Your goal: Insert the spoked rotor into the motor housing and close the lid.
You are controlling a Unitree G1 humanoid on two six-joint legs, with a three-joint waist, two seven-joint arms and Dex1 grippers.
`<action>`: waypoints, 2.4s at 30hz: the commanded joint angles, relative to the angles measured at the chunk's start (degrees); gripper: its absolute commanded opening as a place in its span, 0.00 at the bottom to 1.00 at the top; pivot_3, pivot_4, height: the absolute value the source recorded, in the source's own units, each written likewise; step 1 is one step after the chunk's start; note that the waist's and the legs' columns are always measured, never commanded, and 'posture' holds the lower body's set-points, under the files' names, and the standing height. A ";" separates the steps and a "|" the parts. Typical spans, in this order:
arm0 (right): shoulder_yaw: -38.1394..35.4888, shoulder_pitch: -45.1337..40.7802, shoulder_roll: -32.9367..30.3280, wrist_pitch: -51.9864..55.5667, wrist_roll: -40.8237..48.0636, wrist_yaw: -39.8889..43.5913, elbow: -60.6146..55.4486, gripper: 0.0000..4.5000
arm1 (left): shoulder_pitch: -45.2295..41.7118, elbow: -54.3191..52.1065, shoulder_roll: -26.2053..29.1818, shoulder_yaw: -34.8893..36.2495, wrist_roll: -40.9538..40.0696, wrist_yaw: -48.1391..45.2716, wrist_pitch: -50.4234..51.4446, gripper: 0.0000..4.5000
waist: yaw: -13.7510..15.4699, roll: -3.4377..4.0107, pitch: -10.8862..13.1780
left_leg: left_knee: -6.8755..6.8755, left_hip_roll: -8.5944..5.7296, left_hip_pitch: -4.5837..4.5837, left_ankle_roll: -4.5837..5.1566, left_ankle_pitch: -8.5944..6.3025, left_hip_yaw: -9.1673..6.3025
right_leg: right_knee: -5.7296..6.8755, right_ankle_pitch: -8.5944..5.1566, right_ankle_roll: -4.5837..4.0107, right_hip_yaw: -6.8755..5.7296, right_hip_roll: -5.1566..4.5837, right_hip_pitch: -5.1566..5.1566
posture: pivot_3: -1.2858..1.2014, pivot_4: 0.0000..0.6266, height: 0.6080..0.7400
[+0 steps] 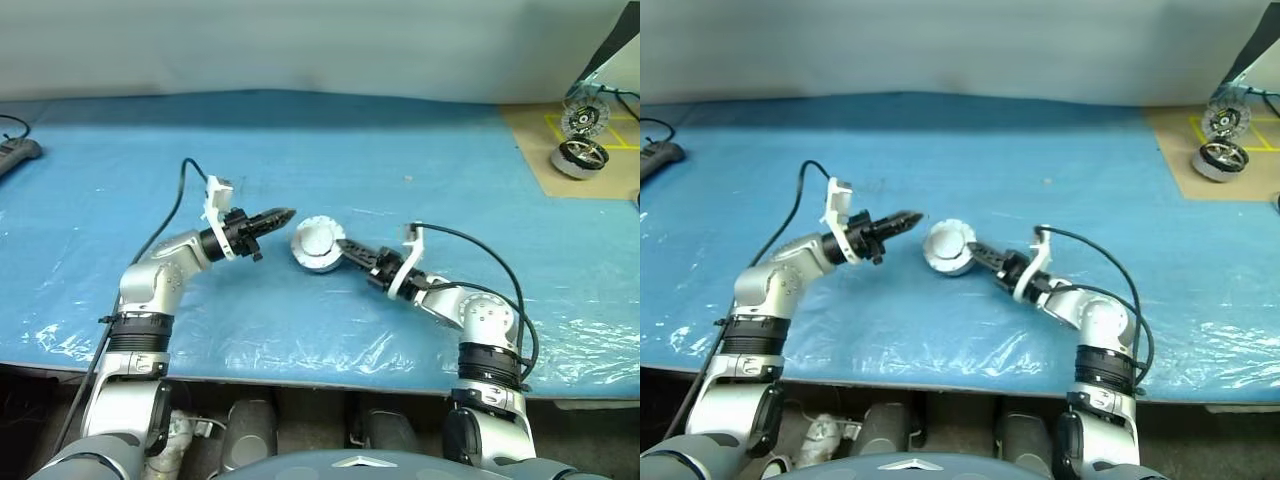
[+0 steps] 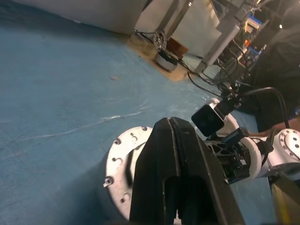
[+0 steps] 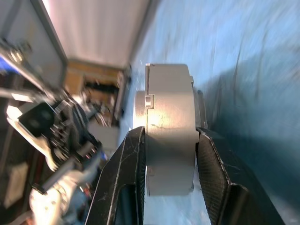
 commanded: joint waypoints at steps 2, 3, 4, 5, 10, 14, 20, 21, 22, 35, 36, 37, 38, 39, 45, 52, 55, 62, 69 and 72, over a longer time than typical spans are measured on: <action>-4.52 -2.68 3.50 -0.22 10.37 -4.41 -3.28 0.29 | -2.01 -0.09 -2.07 5.26 -5.11 6.03 3.79 0.04 | -0.23 0.00 0.02 | -0.01 0.03 0.00 -0.01 0.00 -0.01 | 0.05 0.09 0.13 -0.05 0.03 -0.03 | 0.52 0.24 1.00; -4.86 -3.02 4.03 -0.32 11.72 -5.55 -3.78 0.29 | -2.13 0.19 -2.88 6.51 -6.77 7.23 5.00 0.08 | -0.29 0.02 0.03 | -0.02 0.05 -0.01 -0.01 0.00 -0.03 | 0.08 0.11 0.17 -0.07 0.05 -0.05 | 0.52 0.24 1.00; -5.04 -3.40 4.48 -0.42 13.06 -6.69 -4.33 0.29 | -2.16 0.21 -3.72 7.91 -8.91 8.33 6.71 0.14 | -0.36 0.02 0.03 | -0.02 0.06 -0.02 -0.02 0.00 -0.03 | 0.09 0.11 0.17 -0.08 0.06 -0.06 | 0.52 0.24 1.00; -5.09 -3.75 4.74 -0.54 14.17 -7.64 -4.64 0.29 | -2.19 0.26 -4.30 8.91 -10.57 9.07 8.07 0.20 | -0.40 0.02 0.03 | -0.02 0.06 -0.02 -0.04 -0.01 -0.03 | 0.09 0.11 0.16 -0.08 0.07 -0.06 | 0.52 0.24 1.00; -4.94 -5.50 4.70 -1.46 20.02 -11.90 -5.62 0.29 | -1.42 -0.87 -6.33 10.97 -16.27 10.97 13.21 0.59 | -0.21 0.02 0.08 | -0.02 0.02 -0.05 -0.07 -0.03 -0.05 | 0.08 0.12 0.18 -0.09 0.05 -0.06 | 0.52 0.24 1.00; -4.61 -6.53 3.63 -2.33 24.51 -14.56 -6.25 0.29 | -1.03 0.81 -7.32 13.15 -19.58 13.15 15.91 0.91 | 0.01 0.01 0.09 | 0.00 0.01 -0.07 -0.07 -0.03 -0.06 | 0.09 0.14 0.21 -0.09 0.06 -0.04 | 0.52 0.24 1.00; -1.88 -6.54 2.16 -3.20 29.07 -16.39 -8.32 0.29 | -1.10 0.24 -9.17 14.25 -23.97 14.99 19.00 1.00 | 0.11 0.00 0.11 | 0.04 -0.01 -0.10 -0.08 -0.03 -0.12 | 0.09 0.17 0.27 -0.10 0.07 -0.03 | 0.52 0.24 1.00; -1.42 -6.34 1.90 -3.36 29.51 -16.53 -8.36 0.29 | -1.36 0.05 -9.97 14.44 -25.28 15.33 19.78 1.00 | 0.11 -0.01 0.11 | 0.05 -0.03 -0.12 -0.09 -0.03 -0.12 | 0.09 0.18 0.29 -0.10 0.07 -0.03 | 0.52 0.24 1.00; -0.99 -6.14 1.68 -3.56 29.93 -16.68 -8.40 0.29 | -1.59 0.01 -10.70 14.67 -26.52 15.77 20.59 1.00 | 0.11 -0.01 0.11 | 0.08 -0.03 -0.13 -0.09 -0.03 -0.13 | 0.09 0.20 0.31 -0.10 0.07 -0.03 | 0.52 0.24 1.00; 3.37 -5.06 -1.45 -5.63 33.07 -17.73 -8.78 0.29 | -5.72 6.39 -17.83 12.40 -25.90 18.54 18.76 1.00 | 0.44 -0.05 0.13 | 0.49 -0.14 -0.38 -0.09 -0.03 -0.35 | 0.10 0.37 0.60 -0.11 0.05 0.00 | 0.52 0.24 1.00; 3.59 -4.91 -1.65 -5.80 33.27 -17.80 -8.85 0.29 | -6.22 6.46 -18.59 12.51 -26.34 18.81 18.74 1.00 | 0.53 -0.05 0.14 | 0.50 -0.15 -0.40 -0.09 -0.03 -0.37 | 0.10 0.37 0.61 -0.11 0.05 0.00 | 0.52 0.24 1.00; 3.81 -4.76 -1.84 -5.95 33.43 -17.86 -8.93 0.29 | -6.48 6.30 -19.17 12.23 -26.26 18.84 18.61 1.00 | 0.61 -0.05 0.14 | 0.52 -0.17 -0.41 -0.09 -0.03 -0.38 | 0.10 0.38 0.61 -0.11 0.04 0.00 | 0.52 0.24 1.00; 4.01 -4.64 -2.01 -6.08 33.53 -17.96 -8.95 0.29 | -6.75 6.34 -19.78 12.16 -26.17 19.12 18.36 1.00 | 0.69 -0.05 0.14 | 0.52 -0.19 -0.42 -0.09 -0.03 -0.39 | 0.10 0.38 0.61 -0.11 0.03 0.00 | 0.52 0.24 1.00; 4.21 -4.52 -2.19 -6.23 33.68 -18.07 -8.97 0.29 | -6.97 6.41 -20.25 12.19 -26.20 19.31 18.21 1.00 | 0.79 -0.05 0.14 | 0.53 -0.19 -0.42 -0.09 -0.03 -0.40 | 0.10 0.38 0.62 -0.11 0.03 0.01 | 0.52 0.24 1.00; 5.46 -3.85 -3.09 -7.28 34.90 -18.97 -9.22 0.29 | -6.42 5.90 -20.63 10.96 -24.15 19.48 16.55 0.92 | 0.96 -0.06 0.14 | 0.53 -0.20 -0.44 -0.09 -0.03 -0.47 | 0.11 0.38 0.62 -0.14 0.05 0.00 | 0.52 0.24 1.00; 6.76 -3.92 -3.53 -8.37 35.21 -19.76 -8.63 0.29 | -6.37 5.62 -20.64 12.79 -25.08 19.03 14.42 0.56 | 1.11 -0.06 0.14 | 0.66 -0.24 -0.56 -0.08 -0.03 -0.62 | 0.12 0.41 0.67 -0.23 0.03 0.01 | 0.52 0.24 1.00; 7.39 -4.09 -3.63 -9.11 34.69 -20.49 -8.14 0.29 | -6.67 6.31 -20.74 11.45 -23.16 21.46 14.82 0.56 | 1.16 -0.06 0.14 | 0.69 -0.25 -0.58 -0.08 -0.03 -0.67 | 0.14 0.41 0.67 -0.27 0.03 0.02 | 0.52 0.24 1.00; 8.10 -4.12 -3.62 -11.35 33.13 -21.88 -8.18 0.29 | -6.69 5.99 -21.16 10.85 -21.85 24.85 14.46 0.56 | 1.15 -0.06 0.14 | 0.85 -0.25 -0.69 -0.08 -0.03 -0.79 | 0.18 0.43 0.69 -0.34 0.02 0.02 | 0.52 0.24 1.00; 8.85 -4.02 -4.03 -12.50 32.86 -21.06 -8.54 0.64 | -11.69 12.16 -19.71 13.01 -18.93 25.74 7.95 0.56 | 1.13 -0.06 0.15 | 1.19 -0.24 -0.98 -0.08 -0.03 -1.07 | 0.22 0.47 0.74 -0.58 0.00 0.02 | 0.52 0.24 1.00; 9.34 -3.90 -4.79 -12.05 32.74 -20.80 -8.47 0.87 | -15.15 16.94 -18.00 15.84 -18.99 25.13 4.80 0.56 | 0.97 -0.06 0.15 | 1.32 -0.23 -1.02 -0.08 -0.03 -1.16 | 0.28 0.48 0.75 -0.64 0.01 0.03 | 0.52 0.24 1.00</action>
